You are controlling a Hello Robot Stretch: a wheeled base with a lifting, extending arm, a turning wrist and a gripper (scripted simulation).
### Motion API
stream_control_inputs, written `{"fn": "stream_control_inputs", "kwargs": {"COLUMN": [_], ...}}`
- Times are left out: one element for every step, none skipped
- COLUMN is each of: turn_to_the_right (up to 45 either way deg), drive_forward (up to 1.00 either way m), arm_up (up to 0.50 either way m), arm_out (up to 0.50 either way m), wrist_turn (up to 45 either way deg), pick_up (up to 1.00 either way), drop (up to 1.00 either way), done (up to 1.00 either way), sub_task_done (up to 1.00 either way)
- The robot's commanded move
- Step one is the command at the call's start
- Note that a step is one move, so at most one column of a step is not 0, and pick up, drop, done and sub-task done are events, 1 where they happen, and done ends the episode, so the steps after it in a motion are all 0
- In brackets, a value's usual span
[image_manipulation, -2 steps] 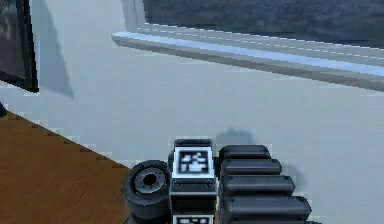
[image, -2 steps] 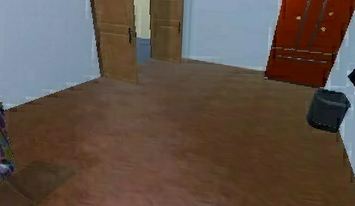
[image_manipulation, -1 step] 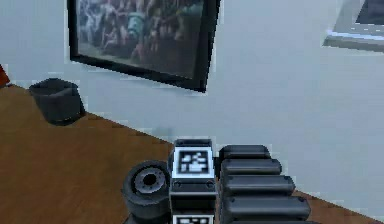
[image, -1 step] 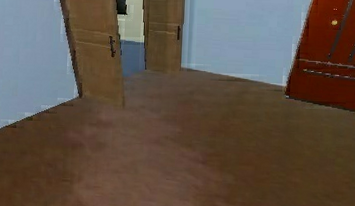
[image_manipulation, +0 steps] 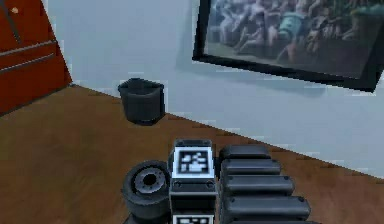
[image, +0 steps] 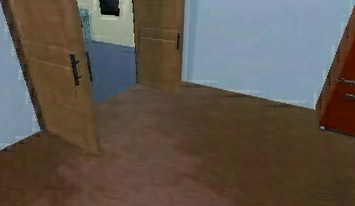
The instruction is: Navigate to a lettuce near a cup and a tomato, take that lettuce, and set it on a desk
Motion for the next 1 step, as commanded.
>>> {"fn": "stream_control_inputs", "kwargs": {"turn_to_the_right": [0.0], "drive_forward": [1.0], "arm_up": [0.0], "arm_out": [0.0], "wrist_turn": [0.0], "pick_up": [0.0], "drop": [0.0], "done": [0.0], "sub_task_done": [0.0]}}
